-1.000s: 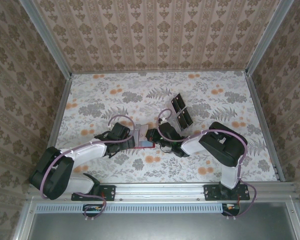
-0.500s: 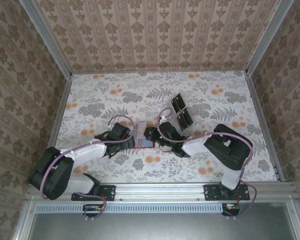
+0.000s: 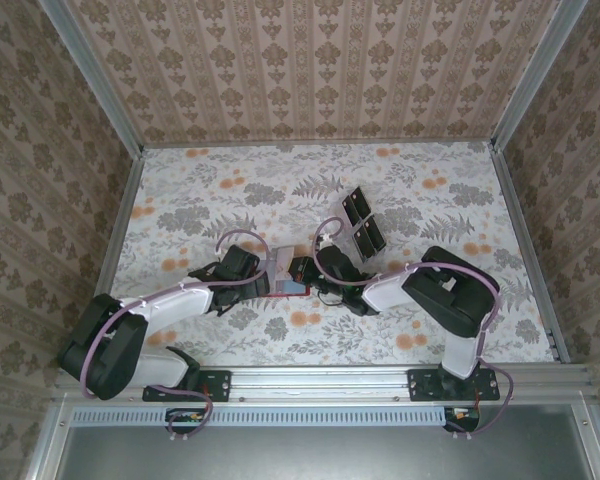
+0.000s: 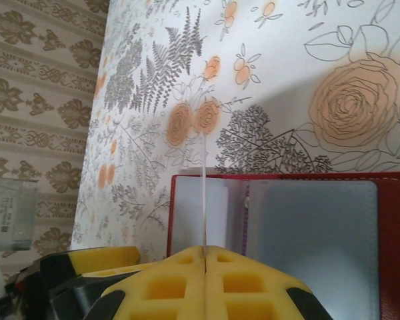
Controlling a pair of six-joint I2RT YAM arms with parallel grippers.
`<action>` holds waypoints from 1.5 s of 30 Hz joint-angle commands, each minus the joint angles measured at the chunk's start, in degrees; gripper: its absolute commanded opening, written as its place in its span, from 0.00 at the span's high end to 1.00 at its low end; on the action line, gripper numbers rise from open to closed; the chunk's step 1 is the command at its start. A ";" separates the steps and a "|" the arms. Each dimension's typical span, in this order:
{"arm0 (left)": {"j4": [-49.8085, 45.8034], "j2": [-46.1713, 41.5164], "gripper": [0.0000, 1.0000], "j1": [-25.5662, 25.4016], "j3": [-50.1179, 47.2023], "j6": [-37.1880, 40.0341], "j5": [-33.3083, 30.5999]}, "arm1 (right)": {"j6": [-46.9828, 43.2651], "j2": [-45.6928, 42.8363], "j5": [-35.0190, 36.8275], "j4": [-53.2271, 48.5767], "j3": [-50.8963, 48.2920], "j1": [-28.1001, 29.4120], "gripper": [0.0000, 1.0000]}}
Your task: Put the credit cards into the card holder
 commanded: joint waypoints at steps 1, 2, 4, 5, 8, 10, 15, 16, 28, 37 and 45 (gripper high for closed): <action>-4.11 1.23 0.00 0.94 -2.13 -0.17 1.10 | -0.26 1.75 1.57 2.33 0.87 0.25 1.00; -4.06 1.22 0.00 0.88 -2.17 -0.15 1.07 | -0.13 2.16 1.44 2.69 0.96 0.29 1.00; -4.16 1.16 0.00 0.88 -2.14 -0.19 1.10 | 0.07 2.83 1.26 3.22 1.06 0.28 1.00; -4.20 1.16 0.00 0.88 -2.14 -0.13 1.05 | 0.20 3.15 1.13 3.47 1.07 0.33 1.00; -4.29 1.07 0.00 0.89 -2.10 -0.06 0.94 | 0.54 3.89 0.98 4.51 0.91 0.25 1.00; -4.20 1.16 0.00 0.88 -2.14 -0.12 1.02 | 0.89 4.15 0.80 5.05 0.67 0.27 1.00; -4.11 1.16 0.00 0.91 -2.31 -0.12 1.02 | 1.24 4.24 0.11 5.80 0.10 0.39 1.00; -4.06 1.11 0.00 0.89 -2.31 -0.12 1.02 | 1.33 4.30 -0.07 5.88 0.03 0.47 1.00; -4.16 1.16 0.00 0.97 -2.31 -0.12 1.02 | 3.44 5.86 -1.30 8.52 -1.76 1.09 1.00; -4.21 1.07 0.00 0.97 -2.31 -0.12 1.07 | 4.54 5.65 -1.42 9.83 -4.04 1.63 1.00; -4.30 1.07 0.00 1.05 -2.31 -0.09 1.02 | 5.62 6.97 -1.96 10.46 -4.37 2.35 1.00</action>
